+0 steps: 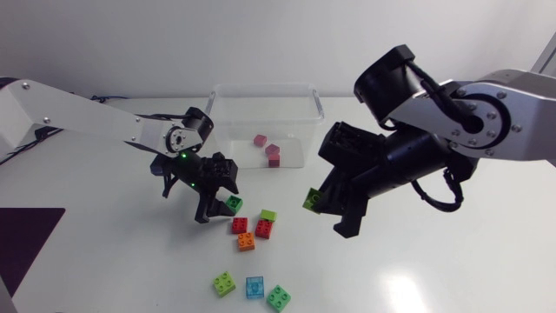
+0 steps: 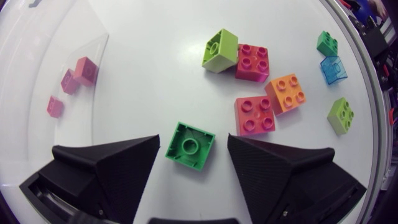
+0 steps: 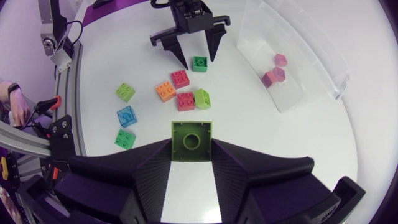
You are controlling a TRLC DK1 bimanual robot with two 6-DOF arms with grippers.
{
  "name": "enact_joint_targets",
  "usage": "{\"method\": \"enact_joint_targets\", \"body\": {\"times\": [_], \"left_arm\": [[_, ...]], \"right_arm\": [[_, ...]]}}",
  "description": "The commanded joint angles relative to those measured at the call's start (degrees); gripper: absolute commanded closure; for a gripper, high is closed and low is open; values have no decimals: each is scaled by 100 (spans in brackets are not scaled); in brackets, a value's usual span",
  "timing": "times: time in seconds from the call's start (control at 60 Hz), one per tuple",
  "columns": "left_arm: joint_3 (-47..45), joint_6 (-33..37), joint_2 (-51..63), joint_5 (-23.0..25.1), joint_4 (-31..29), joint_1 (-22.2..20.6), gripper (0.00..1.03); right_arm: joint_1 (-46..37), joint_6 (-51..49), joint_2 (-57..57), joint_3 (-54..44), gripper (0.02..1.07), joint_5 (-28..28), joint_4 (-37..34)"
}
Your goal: Place the duplo bricks in the container
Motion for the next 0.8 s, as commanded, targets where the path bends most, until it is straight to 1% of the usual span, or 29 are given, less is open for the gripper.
{"method": "enact_joint_targets", "body": {"times": [0.0, 0.067, 0.083, 0.283, 0.45, 0.65, 0.783], "left_arm": [[112, 217, 199, -18, -80, -59, 53], [112, 261, 217, -18, -133, -59, 72], [112, 261, 226, -18, -141, -59, 75], [112, 296, 226, -88, -432, -33, 77], [-2, 296, 68, -106, -598, 90, 79], [-266, 199, -785, -88, -862, 249, 79], [-362, -56, -1541, -27, -1003, 336, 79]], "right_arm": [[43, 91, -90, 197, 74, -42, -132], [25, 99, -107, 285, 74, -51, -176], [16, 99, -107, 312, 74, -60, -194], [-54, 266, -28, 672, 74, -104, -97], [-247, 513, 235, 1067, 74, -104, 246], [-520, 855, 877, 1806, 74, -95, 703], [-704, 1066, 1527, 2509, 74, -77, 896]]}}
